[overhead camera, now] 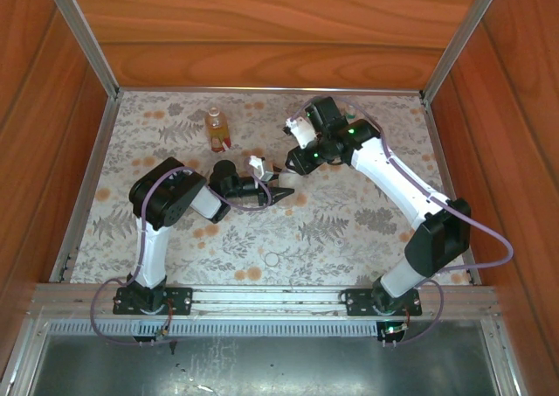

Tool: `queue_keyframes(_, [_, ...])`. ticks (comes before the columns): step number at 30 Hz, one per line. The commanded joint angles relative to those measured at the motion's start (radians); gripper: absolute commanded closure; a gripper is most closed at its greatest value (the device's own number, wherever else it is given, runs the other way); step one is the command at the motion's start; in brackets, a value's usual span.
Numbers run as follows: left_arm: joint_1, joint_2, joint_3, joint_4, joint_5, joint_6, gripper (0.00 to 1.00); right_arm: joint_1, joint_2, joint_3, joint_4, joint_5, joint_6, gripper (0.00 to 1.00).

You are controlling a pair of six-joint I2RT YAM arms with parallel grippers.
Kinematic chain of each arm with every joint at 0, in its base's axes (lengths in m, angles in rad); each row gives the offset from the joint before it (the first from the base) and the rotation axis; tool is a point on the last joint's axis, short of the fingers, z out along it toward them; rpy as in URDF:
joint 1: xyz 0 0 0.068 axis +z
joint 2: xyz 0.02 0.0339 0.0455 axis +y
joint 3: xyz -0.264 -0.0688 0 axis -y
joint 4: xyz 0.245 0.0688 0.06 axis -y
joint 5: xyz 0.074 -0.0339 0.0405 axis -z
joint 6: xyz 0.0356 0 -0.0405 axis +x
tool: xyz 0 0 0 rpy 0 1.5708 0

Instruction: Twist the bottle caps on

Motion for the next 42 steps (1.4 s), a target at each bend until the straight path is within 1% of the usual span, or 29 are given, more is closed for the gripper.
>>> queue_keyframes(1, [0.002, 0.012, -0.002, -0.001, 0.033, -0.004, 0.39, 0.004, 0.006, -0.013, 0.006, -0.107, 0.011, 0.59])
queue_keyframes(3, [0.001, 0.014, -0.003, -0.001, 0.027, -0.002, 0.39, 0.005, 0.004, -0.015, 0.01, -0.103, 0.033, 0.56])
queue_keyframes(4, [0.002, 0.014, -0.004, -0.001, 0.025, -0.001, 0.39, 0.004, -0.001, -0.015, 0.012, -0.09, 0.052, 0.51])
queue_keyframes(5, [0.002, 0.015, -0.004, -0.001, 0.025, 0.0, 0.39, 0.006, -0.009, -0.019, 0.018, -0.073, 0.066, 0.48])
queue_keyframes(7, [0.001, 0.015, -0.004, 0.0, 0.023, 0.0, 0.39, 0.014, -0.034, -0.028, 0.037, -0.014, 0.099, 0.43])
queue_keyframes(8, [0.001, 0.017, -0.004, -0.001, 0.023, 0.0, 0.39, 0.022, -0.048, -0.03, 0.043, 0.036, 0.117, 0.41])
queue_keyframes(11, [0.002, 0.018, -0.003, -0.001, 0.022, 0.0, 0.39, 0.053, -0.071, -0.01, 0.026, 0.213, 0.157, 0.37])
queue_keyframes(13, [0.001, 0.018, -0.002, -0.001, 0.02, 0.0, 0.39, 0.07, -0.076, 0.009, 0.004, 0.287, 0.187, 0.36])
queue_keyframes(17, [0.002, 0.018, -0.004, 0.0, 0.02, 0.002, 0.39, 0.099, -0.083, 0.019, -0.007, 0.328, 0.238, 0.34])
queue_keyframes(19, [0.001, 0.02, -0.004, -0.001, 0.021, 0.0, 0.39, 0.106, -0.07, 0.033, -0.026, 0.323, 0.262, 0.34])
queue_keyframes(21, [0.002, 0.019, -0.005, -0.001, 0.021, 0.002, 0.39, 0.106, -0.061, 0.042, -0.035, 0.309, 0.293, 0.37])
queue_keyframes(25, [0.001, 0.019, -0.006, -0.001, 0.022, 0.0, 0.39, 0.09, -0.057, 0.042, -0.044, 0.306, 0.344, 0.5])
queue_keyframes(29, [0.002, 0.018, -0.006, -0.001, 0.021, 0.0, 0.39, 0.065, -0.06, 0.027, -0.036, 0.244, 0.358, 0.61])
queue_keyframes(36, [0.001, 0.016, -0.006, -0.001, 0.022, -0.001, 0.39, 0.036, -0.062, -0.018, -0.031, 0.208, 0.371, 0.74])
queue_keyframes(42, [0.001, 0.014, -0.007, 0.0, 0.023, -0.002, 0.39, 0.025, -0.057, -0.052, -0.023, 0.177, 0.376, 0.77])
